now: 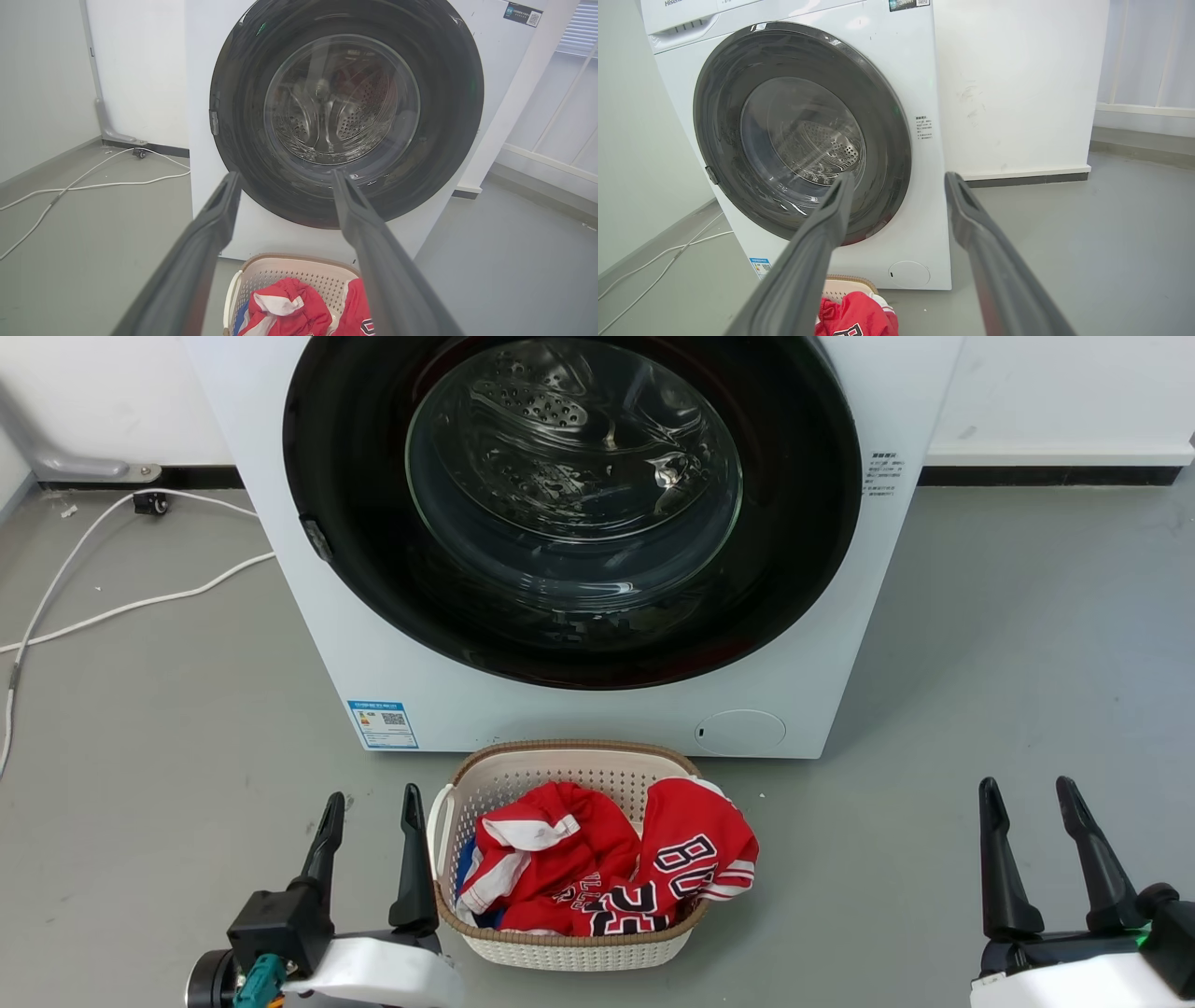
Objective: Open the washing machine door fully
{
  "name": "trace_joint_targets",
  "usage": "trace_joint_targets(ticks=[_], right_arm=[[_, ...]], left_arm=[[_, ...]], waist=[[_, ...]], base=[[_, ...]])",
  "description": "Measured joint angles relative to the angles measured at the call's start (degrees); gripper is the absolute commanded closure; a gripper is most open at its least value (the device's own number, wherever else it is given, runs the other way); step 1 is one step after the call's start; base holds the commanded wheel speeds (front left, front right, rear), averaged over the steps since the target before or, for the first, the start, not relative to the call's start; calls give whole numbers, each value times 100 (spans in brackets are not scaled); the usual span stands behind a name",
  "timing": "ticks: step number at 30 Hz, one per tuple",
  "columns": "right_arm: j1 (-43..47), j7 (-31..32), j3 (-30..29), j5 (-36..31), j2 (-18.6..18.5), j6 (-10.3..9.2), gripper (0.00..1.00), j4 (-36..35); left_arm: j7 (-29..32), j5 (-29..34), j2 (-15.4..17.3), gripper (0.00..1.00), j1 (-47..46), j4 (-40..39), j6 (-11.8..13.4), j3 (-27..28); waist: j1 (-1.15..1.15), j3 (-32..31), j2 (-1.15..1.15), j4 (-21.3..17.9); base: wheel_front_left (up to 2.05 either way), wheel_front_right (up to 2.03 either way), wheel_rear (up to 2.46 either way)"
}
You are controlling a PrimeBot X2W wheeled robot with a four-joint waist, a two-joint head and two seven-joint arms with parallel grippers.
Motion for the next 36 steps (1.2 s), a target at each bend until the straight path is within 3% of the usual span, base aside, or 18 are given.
trace_joint_targets(ticks=[20, 36], right_arm=[[120, -198, 40, -648, 0, 8, 0, -129], [129, -198, 48, -452, 0, 8, 0, -14]], left_arm=[[-202, 515, 2, 0, 72, 89, 31, -91], [-205, 453, 2, 0, 82, 214, 30, -88]], waist=[[0, -14, 0, 30], [0, -24, 0, 22]], base=[[0, 0, 0], [0, 0, 0]])
